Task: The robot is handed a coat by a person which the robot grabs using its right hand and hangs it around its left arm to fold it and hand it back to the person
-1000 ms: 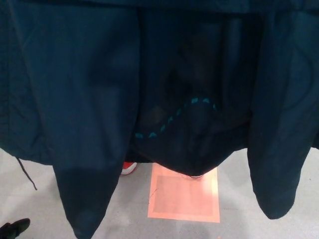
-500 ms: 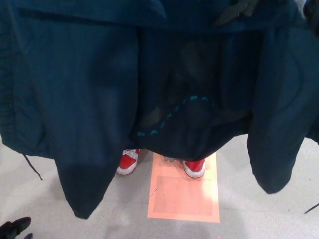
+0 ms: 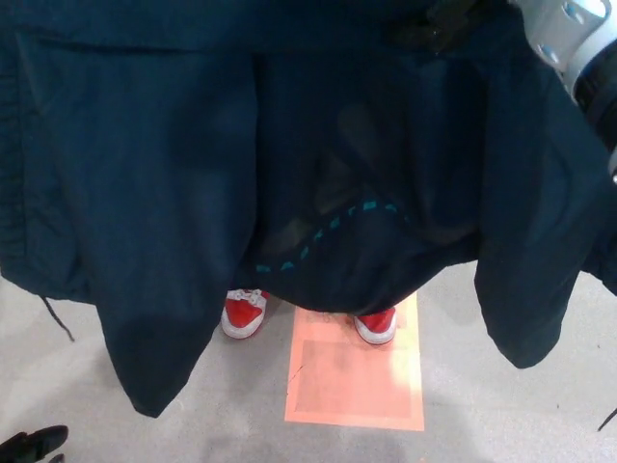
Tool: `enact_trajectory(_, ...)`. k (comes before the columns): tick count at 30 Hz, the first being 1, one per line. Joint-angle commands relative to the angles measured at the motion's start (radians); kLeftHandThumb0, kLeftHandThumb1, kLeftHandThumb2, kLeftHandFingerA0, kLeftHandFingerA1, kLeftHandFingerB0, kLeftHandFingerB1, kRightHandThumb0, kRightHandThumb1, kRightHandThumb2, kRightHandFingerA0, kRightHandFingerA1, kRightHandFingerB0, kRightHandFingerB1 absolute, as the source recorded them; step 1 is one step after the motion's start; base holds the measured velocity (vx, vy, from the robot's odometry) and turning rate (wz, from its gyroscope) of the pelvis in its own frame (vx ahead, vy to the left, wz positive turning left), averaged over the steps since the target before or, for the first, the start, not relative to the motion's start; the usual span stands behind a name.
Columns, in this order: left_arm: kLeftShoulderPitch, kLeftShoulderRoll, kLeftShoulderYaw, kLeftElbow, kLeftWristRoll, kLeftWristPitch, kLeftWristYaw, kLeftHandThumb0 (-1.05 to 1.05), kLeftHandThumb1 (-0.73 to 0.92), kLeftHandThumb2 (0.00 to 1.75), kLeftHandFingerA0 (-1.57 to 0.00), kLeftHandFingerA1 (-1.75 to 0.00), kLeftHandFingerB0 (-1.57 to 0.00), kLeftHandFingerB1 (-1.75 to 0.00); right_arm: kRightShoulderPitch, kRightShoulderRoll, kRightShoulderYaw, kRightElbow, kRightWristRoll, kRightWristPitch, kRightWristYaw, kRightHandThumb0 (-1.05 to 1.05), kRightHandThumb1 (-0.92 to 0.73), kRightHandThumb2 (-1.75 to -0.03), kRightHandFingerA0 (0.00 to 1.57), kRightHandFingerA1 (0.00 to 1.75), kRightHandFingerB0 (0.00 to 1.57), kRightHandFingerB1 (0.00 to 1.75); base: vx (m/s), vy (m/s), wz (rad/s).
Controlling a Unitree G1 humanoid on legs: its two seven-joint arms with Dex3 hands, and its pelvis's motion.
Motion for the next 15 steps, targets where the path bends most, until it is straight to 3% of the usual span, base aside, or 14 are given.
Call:
enact_trajectory(1,0.015,0.013,-0.004,0.003,0.000,-0.035,0.019,-0.76,0.92,0.72,-0.41,-0.39,-0.25,-0.31,0.058,0.014,-0.048,-0.025,0.018,-0.055,-0.199,-0.36,-0.89,-0.66,0.78,0.62,0.70,0.55,0.00,0.000,0.00)
enact_trajectory(2,0.018,0.013,-0.006,0.001,0.001,-0.037,0.017,-0.76,0.92,0.72,-0.41,-0.39,-0.25,-0.31,0.066,0.011,-0.056,-0.030,0.017,-0.065,-0.227,-0.36,-0.89,-0.66,0.78,0.62,0.70,0.55,0.00,0.000,0.00)
enact_trajectory(3,0.018,0.013,-0.006,0.000,0.001,-0.035,0.020,-0.75,0.92,0.72,-0.41,-0.39,-0.26,-0.31,0.070,0.007,-0.061,-0.030,0.017,-0.083,-0.245,-0.35,-0.89,-0.66,0.80,0.73,0.72,0.60,0.00,0.000,0.00)
enact_trajectory(4,0.020,0.012,-0.004,0.000,-0.001,-0.034,0.019,-0.77,0.91,0.72,-0.42,-0.39,-0.25,-0.31,0.073,0.006,-0.069,-0.031,0.017,-0.090,-0.269,-0.35,-0.87,-0.67,0.75,1.26,0.70,0.89,0.00,0.000,0.00)
enact_trajectory(5,0.022,0.012,-0.002,0.000,-0.005,-0.033,0.016,-0.77,0.91,0.72,-0.42,-0.39,-0.25,-0.31,0.075,0.007,-0.075,-0.032,0.017,-0.090,-0.289,-0.35,-0.87,-0.67,0.75,1.26,0.70,0.89,0.00,0.000,0.00)
enact_trajectory(7,0.026,0.011,0.001,-0.002,-0.008,-0.038,0.015,-0.76,0.92,0.71,-0.44,-0.39,-0.29,-0.32,0.064,0.007,-0.092,-0.015,0.015,-0.108,-0.358,-0.36,-0.88,-0.69,0.77,1.43,0.63,1.21,0.00,0.000,0.00)
enact_trajectory(8,0.028,0.010,0.001,-0.003,-0.008,-0.041,0.014,-0.76,0.92,0.71,-0.44,-0.39,-0.29,-0.32,0.053,0.004,-0.099,-0.007,0.015,-0.116,-0.386,-0.36,-0.88,-0.69,0.77,1.43,0.63,1.21,0.00,0.000,0.00)
enact_trajectory(9,0.025,0.007,0.003,-0.001,-0.011,-0.042,0.012,-0.76,0.92,0.71,-0.45,-0.39,-0.30,-0.32,0.038,0.001,-0.108,0.002,0.016,-0.117,-0.410,-0.37,-0.88,-0.70,0.80,1.45,0.63,1.32,0.00,0.000,0.00)
enact_trajectory(10,0.024,0.006,0.004,0.000,-0.013,-0.046,0.005,-0.75,0.92,0.72,-0.46,-0.39,-0.30,-0.32,0.020,-0.002,-0.120,0.011,0.022,-0.121,-0.434,-0.37,-0.87,-0.68,0.82,1.35,0.65,1.20,0.00,0.000,0.00)
enact_trajectory(11,0.023,0.007,0.004,0.000,-0.015,-0.054,-0.004,-0.75,0.92,0.72,-0.46,-0.39,-0.30,-0.32,0.003,-0.005,-0.135,0.019,0.029,-0.127,-0.458,-0.37,-0.87,-0.68,0.82,1.35,0.65,1.20,0.00,0.000,0.00)
enact_trajectory(12,0.021,0.006,0.005,-0.001,-0.016,-0.053,-0.006,-0.77,0.92,0.70,-0.45,-0.39,-0.30,-0.32,-0.006,-0.006,-0.139,0.023,0.029,-0.125,-0.465,-0.31,-0.67,-1.10,0.90,1.02,0.77,0.93,0.00,0.000,0.00)
enact_trajectory(13,0.017,0.005,0.007,-0.002,-0.020,-0.050,-0.011,-0.79,0.92,0.69,-0.46,-0.38,-0.30,-0.32,-0.029,-0.006,-0.156,0.032,0.034,-0.115,-0.484,-0.38,-0.86,-0.65,0.95,1.08,0.75,1.08,0.00,0.000,0.00)
enact_trajectory(14,0.015,0.005,0.008,-0.002,-0.022,-0.046,-0.016,-0.79,0.92,0.69,-0.46,-0.38,-0.30,-0.32,-0.043,-0.004,-0.171,0.037,0.042,-0.104,-0.497,-0.38,-0.86,-0.65,0.95,1.08,0.75,1.08,0.00,0.000,0.00)
enact_trajectory(15,0.011,0.008,0.004,-0.003,-0.017,-0.042,-0.014,-0.80,0.92,0.69,-0.46,-0.38,-0.29,-0.31,-0.074,-0.008,-0.185,0.045,0.045,-0.094,-0.514,-0.40,-0.89,-0.66,1.00,0.75,0.83,0.71,0.00,0.000,0.00)
